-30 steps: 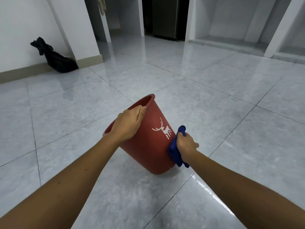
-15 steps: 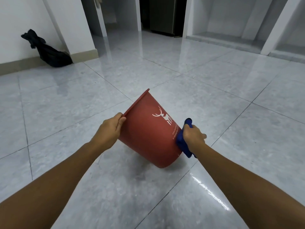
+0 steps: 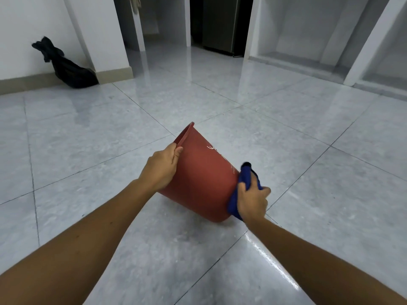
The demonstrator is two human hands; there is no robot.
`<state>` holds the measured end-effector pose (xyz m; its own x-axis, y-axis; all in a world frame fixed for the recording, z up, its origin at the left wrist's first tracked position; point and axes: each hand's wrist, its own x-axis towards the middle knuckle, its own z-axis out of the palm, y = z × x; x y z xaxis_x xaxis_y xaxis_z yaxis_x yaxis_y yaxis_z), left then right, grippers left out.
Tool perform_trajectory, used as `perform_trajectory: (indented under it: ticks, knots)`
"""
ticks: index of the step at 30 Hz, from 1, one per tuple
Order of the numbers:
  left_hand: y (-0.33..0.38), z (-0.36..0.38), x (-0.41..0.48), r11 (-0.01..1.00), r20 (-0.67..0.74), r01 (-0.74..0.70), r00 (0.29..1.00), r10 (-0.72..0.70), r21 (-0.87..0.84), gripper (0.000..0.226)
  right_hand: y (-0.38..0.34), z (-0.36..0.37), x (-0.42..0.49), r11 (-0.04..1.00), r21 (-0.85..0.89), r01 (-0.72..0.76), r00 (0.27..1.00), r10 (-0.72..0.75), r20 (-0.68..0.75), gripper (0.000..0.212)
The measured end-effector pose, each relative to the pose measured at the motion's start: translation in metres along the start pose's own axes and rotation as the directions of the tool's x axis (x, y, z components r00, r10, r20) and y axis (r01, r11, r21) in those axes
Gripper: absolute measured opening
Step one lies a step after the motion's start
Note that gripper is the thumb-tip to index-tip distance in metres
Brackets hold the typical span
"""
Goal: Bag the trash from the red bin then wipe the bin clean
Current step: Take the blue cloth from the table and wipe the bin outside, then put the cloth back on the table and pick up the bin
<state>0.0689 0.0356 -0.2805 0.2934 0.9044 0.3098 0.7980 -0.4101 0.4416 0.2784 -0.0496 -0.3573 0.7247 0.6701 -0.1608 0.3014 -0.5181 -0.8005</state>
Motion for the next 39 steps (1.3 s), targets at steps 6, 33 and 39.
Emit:
perform_trajectory:
  ticks: [6,33,39]
  knots:
    - [-0.001,-0.015,0.000,0.997,0.036,0.049,0.998,-0.047,-0.052,0.038,-0.017,-0.046,0.038,0.908,0.300,-0.293,0.955,0.261,0.142,0.027]
    - [-0.003,-0.049,-0.018,0.580,0.790,0.753,0.544,-0.282,-0.311,0.028,-0.029,-0.065,0.029,0.807,0.011,-0.591,0.659,0.475,0.583,0.028]
    - [0.002,-0.046,-0.023,0.659,0.872,0.717,0.451,-0.192,-0.226,0.055,-0.026,-0.080,0.031,0.856,0.007,-0.517,0.749,0.449,0.487,0.013]
